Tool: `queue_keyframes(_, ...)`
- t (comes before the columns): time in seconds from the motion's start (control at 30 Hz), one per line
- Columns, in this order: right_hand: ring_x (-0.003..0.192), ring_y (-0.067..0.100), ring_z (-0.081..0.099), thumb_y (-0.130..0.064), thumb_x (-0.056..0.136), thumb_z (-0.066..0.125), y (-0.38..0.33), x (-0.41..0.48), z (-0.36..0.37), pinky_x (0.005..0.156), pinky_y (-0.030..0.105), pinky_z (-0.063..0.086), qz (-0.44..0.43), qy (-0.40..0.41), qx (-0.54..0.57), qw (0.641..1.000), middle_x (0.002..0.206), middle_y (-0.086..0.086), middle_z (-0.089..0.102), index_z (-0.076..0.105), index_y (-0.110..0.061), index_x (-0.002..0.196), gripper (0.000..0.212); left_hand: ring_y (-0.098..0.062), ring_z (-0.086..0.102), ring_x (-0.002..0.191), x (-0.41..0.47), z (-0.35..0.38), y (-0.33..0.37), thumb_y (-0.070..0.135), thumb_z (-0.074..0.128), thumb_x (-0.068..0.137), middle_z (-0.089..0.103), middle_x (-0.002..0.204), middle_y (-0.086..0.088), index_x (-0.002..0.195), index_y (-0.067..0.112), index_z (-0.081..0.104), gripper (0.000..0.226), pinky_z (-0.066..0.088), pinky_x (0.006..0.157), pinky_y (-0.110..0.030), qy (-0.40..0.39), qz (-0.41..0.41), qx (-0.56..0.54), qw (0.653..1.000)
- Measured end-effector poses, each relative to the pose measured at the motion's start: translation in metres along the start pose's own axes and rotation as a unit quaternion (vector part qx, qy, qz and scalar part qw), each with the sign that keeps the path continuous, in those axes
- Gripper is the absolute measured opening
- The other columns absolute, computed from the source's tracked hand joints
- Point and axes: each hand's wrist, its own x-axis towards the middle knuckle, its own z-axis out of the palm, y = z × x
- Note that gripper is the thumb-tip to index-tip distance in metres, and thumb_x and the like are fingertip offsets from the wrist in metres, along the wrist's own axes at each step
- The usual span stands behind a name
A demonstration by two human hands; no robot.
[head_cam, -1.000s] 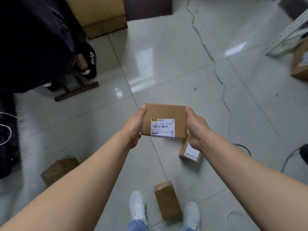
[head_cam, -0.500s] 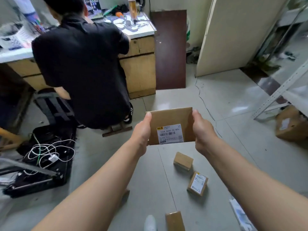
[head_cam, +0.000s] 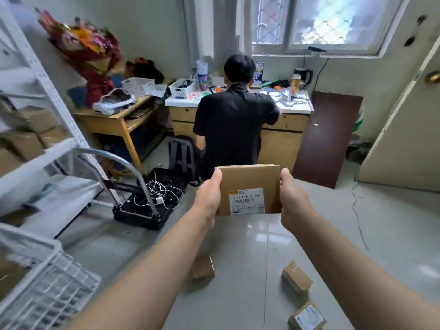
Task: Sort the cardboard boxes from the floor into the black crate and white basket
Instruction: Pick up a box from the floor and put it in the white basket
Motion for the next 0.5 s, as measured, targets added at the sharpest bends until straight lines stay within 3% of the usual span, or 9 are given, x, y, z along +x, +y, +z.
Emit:
queue_keyframes(0.17, 0.063, 0.015, 0.063, -0.056, 0.094, 0.038, -0.008, -0.056, 0.065, 0.042, 0.020, 0.045, -0.015, -0.064, -0.034, 0.997, 0.072, 0.001, 0.066, 0.057, -0.021, 0.086, 0.040, -0.024, 0.066, 0.097, -0.038, -0.080, 0.019, 0.058, 0.037, 0.094, 0.069, 0.108, -0.008, 0.114, 0.016, 0.060, 0.051, 0.054, 0.085, -0.042, 0.063, 0.024, -0.058, 0.996)
queue_keyframes(0.3, 0.055, 0.017, 0.066, -0.056, 0.093, 0.041, -0.007, -0.105, 0.133, 0.047, 0.025, 0.049, -0.046, -0.122, -0.047, 0.990, 0.071, 0.000, 0.065, 0.055, -0.022, 0.079, 0.039, -0.019, 0.067, 0.089, -0.064, -0.156, 0.032, 0.059, 0.040, 0.093, 0.070, 0.100, -0.003, 0.105, 0.023, 0.062, 0.044, 0.053, 0.067, -0.032, 0.124, 0.064, -0.090, 0.986)
queue_keyframes(0.37, 0.061, 0.017, 0.064, -0.055, 0.093, 0.041, 0.000, -0.128, 0.171, 0.052, 0.026, 0.049, -0.061, -0.146, -0.053, 0.986, 0.074, 0.000, 0.063, 0.054, -0.021, 0.078, 0.039, -0.016, 0.068, 0.085, -0.079, -0.199, 0.033, 0.059, 0.040, 0.093, 0.071, 0.097, -0.001, 0.102, 0.025, 0.062, 0.042, 0.051, 0.061, -0.029, 0.154, 0.081, -0.101, 0.980)
queue_keyframes(0.43, 0.067, 0.017, 0.063, -0.056, 0.092, 0.042, 0.014, -0.155, 0.213, 0.055, 0.027, 0.047, -0.057, -0.175, -0.064, 0.981, 0.078, 0.000, 0.063, 0.056, -0.020, 0.083, 0.040, -0.017, 0.067, 0.089, -0.095, -0.247, 0.030, 0.060, 0.039, 0.092, 0.071, 0.100, -0.002, 0.100, 0.025, 0.063, 0.044, 0.051, 0.066, -0.030, 0.187, 0.084, -0.103, 0.973)
queue_keyframes(0.5, 0.071, 0.018, 0.063, -0.058, 0.090, 0.042, 0.033, -0.183, 0.257, 0.058, 0.027, 0.047, -0.043, -0.216, -0.078, 0.972, 0.082, 0.000, 0.063, 0.058, -0.018, 0.094, 0.043, -0.021, 0.065, 0.095, -0.111, -0.301, 0.023, 0.062, 0.041, 0.091, 0.070, 0.104, -0.004, 0.094, 0.023, 0.063, 0.044, 0.052, 0.080, -0.037, 0.229, 0.078, -0.110, 0.964)
